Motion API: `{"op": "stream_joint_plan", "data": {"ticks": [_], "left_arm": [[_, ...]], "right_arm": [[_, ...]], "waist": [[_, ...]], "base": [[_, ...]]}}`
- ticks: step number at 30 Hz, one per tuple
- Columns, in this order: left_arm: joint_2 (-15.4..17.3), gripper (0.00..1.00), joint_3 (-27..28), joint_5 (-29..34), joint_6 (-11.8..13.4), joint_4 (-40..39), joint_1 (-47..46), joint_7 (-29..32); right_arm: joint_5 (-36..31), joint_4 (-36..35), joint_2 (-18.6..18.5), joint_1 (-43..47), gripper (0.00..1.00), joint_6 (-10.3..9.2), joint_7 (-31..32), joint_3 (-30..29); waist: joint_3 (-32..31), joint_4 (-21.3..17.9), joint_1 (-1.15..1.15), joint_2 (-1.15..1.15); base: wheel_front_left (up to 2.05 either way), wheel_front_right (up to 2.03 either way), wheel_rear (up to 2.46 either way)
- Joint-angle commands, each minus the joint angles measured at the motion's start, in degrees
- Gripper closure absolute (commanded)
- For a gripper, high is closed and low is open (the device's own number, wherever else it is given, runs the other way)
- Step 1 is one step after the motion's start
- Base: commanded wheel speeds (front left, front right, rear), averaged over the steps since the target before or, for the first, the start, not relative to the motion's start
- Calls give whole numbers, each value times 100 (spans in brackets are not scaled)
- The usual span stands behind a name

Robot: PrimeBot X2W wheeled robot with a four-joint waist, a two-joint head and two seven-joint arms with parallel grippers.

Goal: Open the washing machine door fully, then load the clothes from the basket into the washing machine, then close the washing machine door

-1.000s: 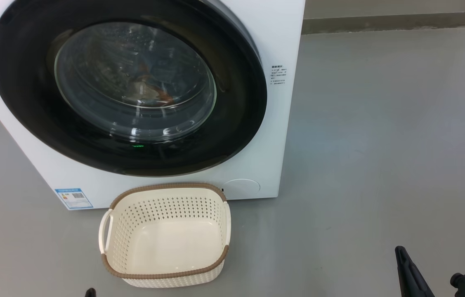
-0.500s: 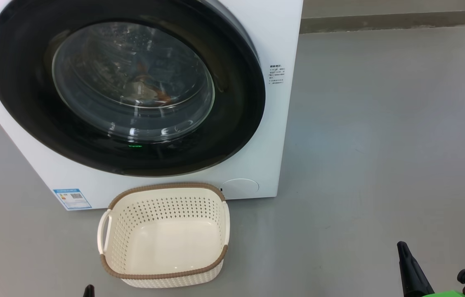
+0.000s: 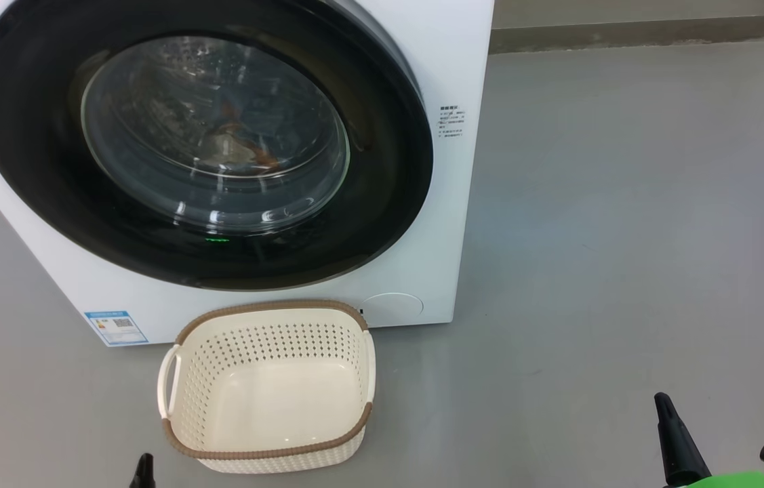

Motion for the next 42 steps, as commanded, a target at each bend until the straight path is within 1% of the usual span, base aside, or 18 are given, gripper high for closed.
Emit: {"op": "stream_joint_plan", "data": {"ticks": [1, 24, 42], "left_arm": [[102, 100, 117, -185, -41, -106, -274, 49], [133, 100, 229, -1620, -83, -36, -599, 453], [155, 100, 307, -2635, -112, 13, -828, 738]], "right_arm": [[192, -112, -52, -265, 100, -16, 40, 24], [1785, -13, -72, -504, 100, -22, 447, 23], [2911, 57, -86, -673, 100, -27, 735, 23]], "waist": [[1, -3, 0, 0], [19, -54, 0, 0], [32, -90, 0, 0]], "base": [[0, 0, 0], [0, 0, 0], [0, 0, 0]]}}
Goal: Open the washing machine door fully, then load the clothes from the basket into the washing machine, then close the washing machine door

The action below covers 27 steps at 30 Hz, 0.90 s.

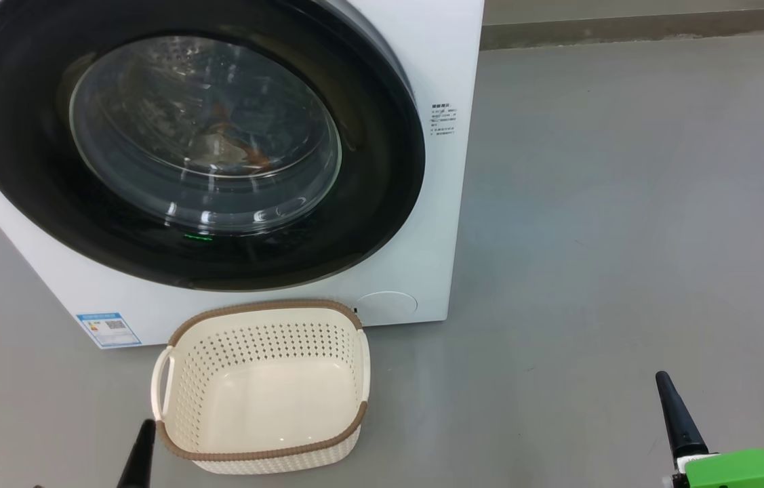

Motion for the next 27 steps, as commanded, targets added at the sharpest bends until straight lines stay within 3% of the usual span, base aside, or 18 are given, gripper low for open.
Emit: {"op": "stream_joint_plan", "data": {"ticks": [1, 27], "left_arm": [[131, 100, 169, -159, -51, -106, -316, 52], [164, 100, 289, -1702, -97, -31, -665, 486]], "right_arm": [[178, -125, -72, -293, 100, -7, 38, 108], [1892, -19, -94, -549, 100, -14, 475, 107]], "waist": [[1, -2, 0, 0], [21, -57, 0, 0]], "base": [[0, 0, 0], [0, 0, 0]]}}
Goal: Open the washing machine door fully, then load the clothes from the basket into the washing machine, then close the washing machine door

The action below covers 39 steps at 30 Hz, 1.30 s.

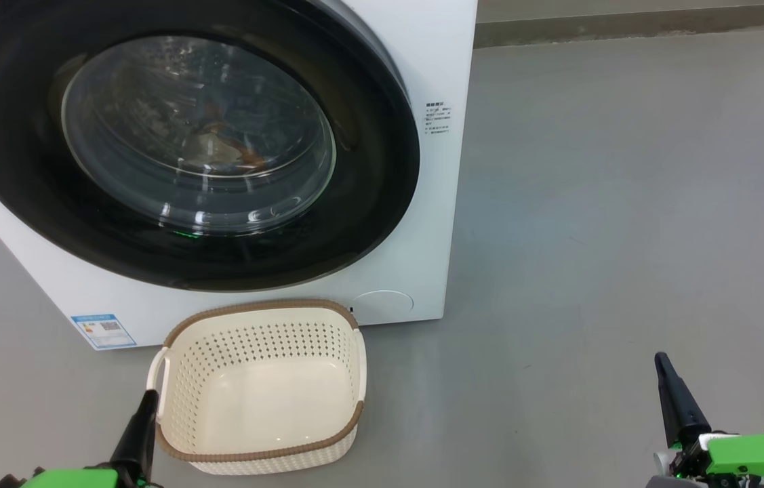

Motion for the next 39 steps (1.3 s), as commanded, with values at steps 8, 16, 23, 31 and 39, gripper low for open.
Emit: {"op": "stream_joint_plan", "data": {"ticks": [8, 16, 23, 31, 39], "left_arm": [[148, 100, 203, -149, -57, -94, -316, 59], [148, 100, 203, -149, -57, -94, -316, 59], [148, 100, 203, -149, -57, -94, -316, 59], [148, 100, 203, -149, -57, -94, -316, 59], [148, 100, 203, -149, -57, -95, -316, 59]], "right_arm": [[174, -133, -73, -311, 100, -6, 51, 133], [174, -133, -73, -310, 100, -6, 51, 134], [174, -133, -73, -310, 100, -6, 51, 134], [174, -133, -73, -310, 100, -6, 51, 134], [174, -133, -73, -310, 100, -6, 51, 134]], "waist": [[1, -2, 0, 0], [1, -2, 0, 0], [1, -2, 0, 0], [1, -2, 0, 0], [1, -2, 0, 0]], "base": [[0, 0, 0], [0, 0, 0], [0, 0, 0], [0, 0, 0], [0, 0, 0]]}}
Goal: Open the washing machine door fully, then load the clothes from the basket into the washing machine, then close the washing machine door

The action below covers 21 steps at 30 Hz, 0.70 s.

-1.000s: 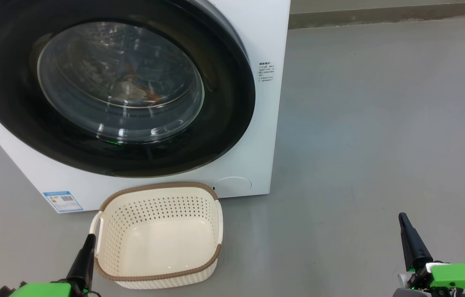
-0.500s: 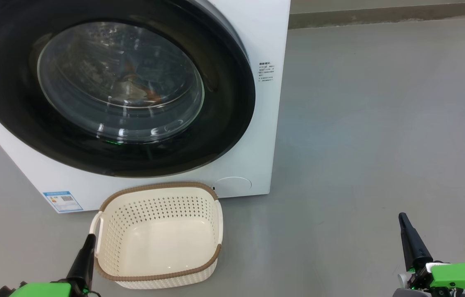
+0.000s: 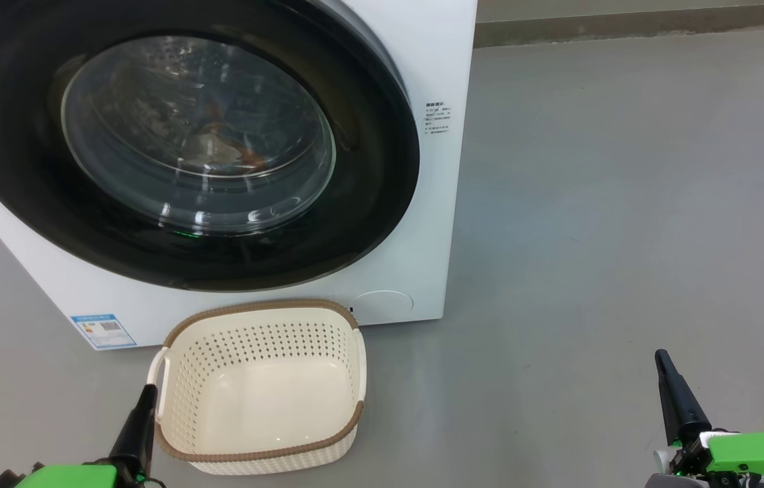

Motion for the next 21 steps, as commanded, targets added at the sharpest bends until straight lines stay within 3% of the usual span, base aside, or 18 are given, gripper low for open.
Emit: {"op": "stream_joint_plan", "data": {"ticks": [1, 21], "left_arm": [[146, 100, 196, -47, -41, -110, -234, 34], [146, 100, 196, -47, -41, -110, -234, 34]], "right_arm": [[57, -142, -70, -232, 100, -6, 45, 134], [57, -142, -70, -232, 100, -6, 45, 134]], "waist": [[0, 0, 0, 0], [0, 0, 0, 0]], "base": [[0, 0, 0], [0, 0, 0]]}}
